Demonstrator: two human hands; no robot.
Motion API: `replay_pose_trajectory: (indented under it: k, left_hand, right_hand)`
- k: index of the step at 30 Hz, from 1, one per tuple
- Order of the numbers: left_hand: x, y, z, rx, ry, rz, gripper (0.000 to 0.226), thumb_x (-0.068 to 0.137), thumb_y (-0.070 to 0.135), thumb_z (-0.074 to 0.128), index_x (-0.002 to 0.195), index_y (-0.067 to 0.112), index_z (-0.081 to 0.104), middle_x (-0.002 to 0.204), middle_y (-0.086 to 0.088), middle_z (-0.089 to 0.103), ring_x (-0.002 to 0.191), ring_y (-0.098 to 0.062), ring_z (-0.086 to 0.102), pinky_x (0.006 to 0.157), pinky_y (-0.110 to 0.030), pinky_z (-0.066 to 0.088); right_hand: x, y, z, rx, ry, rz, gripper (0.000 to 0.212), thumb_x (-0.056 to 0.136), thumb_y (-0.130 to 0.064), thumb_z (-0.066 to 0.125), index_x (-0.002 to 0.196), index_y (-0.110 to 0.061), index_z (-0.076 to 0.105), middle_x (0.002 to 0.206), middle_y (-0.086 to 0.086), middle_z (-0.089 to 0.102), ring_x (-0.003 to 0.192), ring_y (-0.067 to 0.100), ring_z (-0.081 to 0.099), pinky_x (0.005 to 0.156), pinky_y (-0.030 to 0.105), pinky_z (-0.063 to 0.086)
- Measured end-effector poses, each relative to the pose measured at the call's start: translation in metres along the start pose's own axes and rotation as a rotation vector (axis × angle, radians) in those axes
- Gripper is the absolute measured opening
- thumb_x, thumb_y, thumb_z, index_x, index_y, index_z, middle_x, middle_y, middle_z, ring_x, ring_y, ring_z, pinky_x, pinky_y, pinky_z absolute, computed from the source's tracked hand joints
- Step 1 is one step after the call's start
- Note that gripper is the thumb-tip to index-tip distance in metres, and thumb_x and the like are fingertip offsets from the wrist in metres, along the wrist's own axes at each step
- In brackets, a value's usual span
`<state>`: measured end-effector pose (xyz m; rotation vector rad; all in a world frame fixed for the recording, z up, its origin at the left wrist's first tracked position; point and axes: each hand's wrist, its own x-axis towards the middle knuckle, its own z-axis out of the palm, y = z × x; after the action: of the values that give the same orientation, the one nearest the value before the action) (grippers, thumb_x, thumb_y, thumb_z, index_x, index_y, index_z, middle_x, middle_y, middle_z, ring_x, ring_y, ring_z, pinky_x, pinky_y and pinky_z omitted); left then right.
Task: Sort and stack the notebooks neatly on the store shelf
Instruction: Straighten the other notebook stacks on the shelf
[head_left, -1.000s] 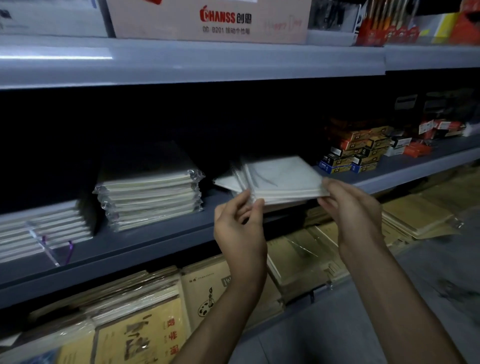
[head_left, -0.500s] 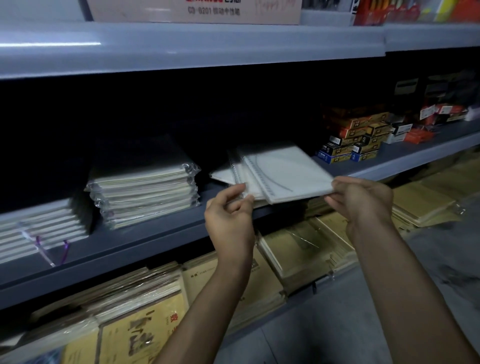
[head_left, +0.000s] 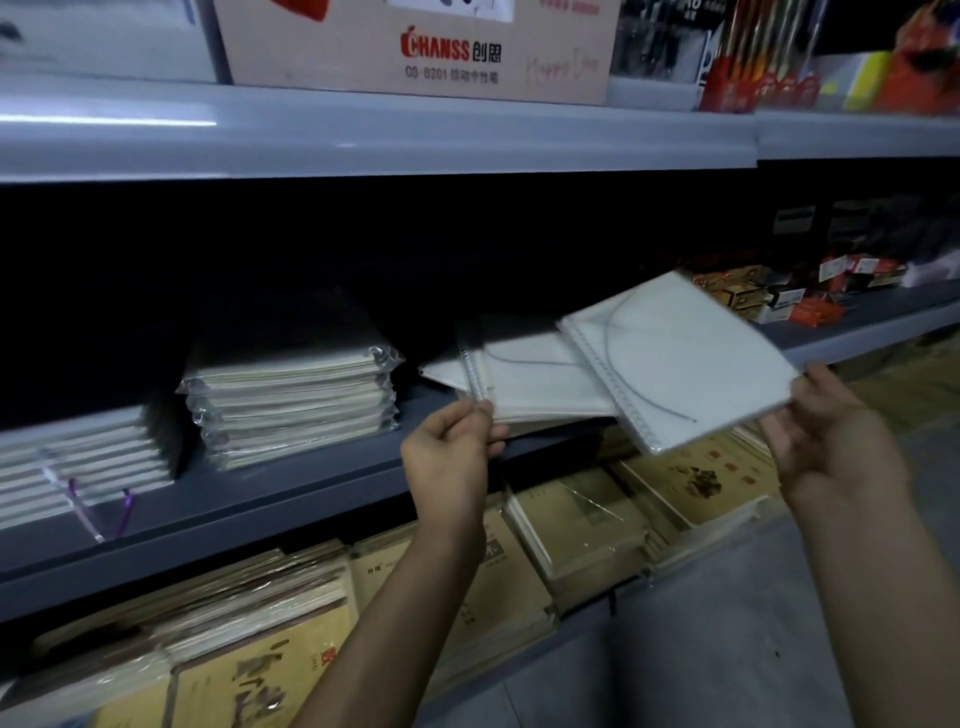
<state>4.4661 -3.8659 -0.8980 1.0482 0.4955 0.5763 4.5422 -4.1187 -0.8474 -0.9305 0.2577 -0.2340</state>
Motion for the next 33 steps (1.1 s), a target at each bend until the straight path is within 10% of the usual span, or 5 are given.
replay_pose_trajectory:
  k: [4,13,20,28,33]
  left_hand:
    - [0.004,0.004,-0.001,0.047,-0.02,-0.037,0.027,0.096,0.021,0.076,0.117,0.005,0.07,0.081,-0.002,0.076,0.071,-0.008,0.072,0.066,-0.021,0.06]
    - [-0.006,-0.01,-0.001,1.248,-0.051,1.099,0.031,0.094,0.031,0.072,0.123,0.02,0.071,0.125,-0.003,0.062,0.118,-0.026,0.056,0.099,-0.043,0.04]
    - [-0.003,-0.018,0.002,1.373,0.011,1.209,0.042,0.088,0.014,0.078,0.129,0.015,0.069,0.108,-0.007,0.06,0.103,-0.03,0.053,0.092,-0.044,0.044]
    - [-0.001,-0.014,0.007,1.328,-0.003,1.332,0.021,0.076,0.004,0.086,0.09,0.014,0.074,0.087,-0.001,0.057,0.087,-0.027,0.053,0.077,-0.039,0.034]
    - [-0.012,-0.02,0.004,1.316,-0.079,1.356,0.032,0.072,0.0,0.086,0.095,0.013,0.067,0.104,-0.004,0.066,0.09,-0.027,0.056,0.075,-0.036,0.032]
  right_hand:
    - [-0.01,-0.012,0.003,0.009,0.038,-0.199,0.028,0.095,-0.006,0.064,0.115,-0.024,0.074,0.109,0.001,0.077,0.089,0.01,0.07,0.083,0.023,0.052]
    - [-0.013,-0.017,-0.007,0.202,0.05,-0.181,0.033,0.096,-0.005,0.063,0.124,-0.021,0.071,0.118,0.003,0.076,0.103,0.01,0.074,0.089,0.024,0.059]
    - [-0.022,-0.002,0.002,0.152,-0.017,0.069,0.032,0.1,-0.004,0.058,0.127,-0.018,0.068,0.121,0.0,0.071,0.111,0.014,0.069,0.088,0.022,0.059]
    - [-0.011,0.016,0.01,0.136,-0.005,0.263,0.013,0.099,-0.001,0.057,0.103,-0.009,0.066,0.112,0.01,0.069,0.106,0.019,0.067,0.082,0.029,0.063]
    - [-0.011,0.035,0.016,0.097,-0.009,0.419,0.014,0.089,-0.01,0.075,0.102,-0.009,0.069,0.106,0.005,0.07,0.095,0.015,0.068,0.07,0.024,0.056]
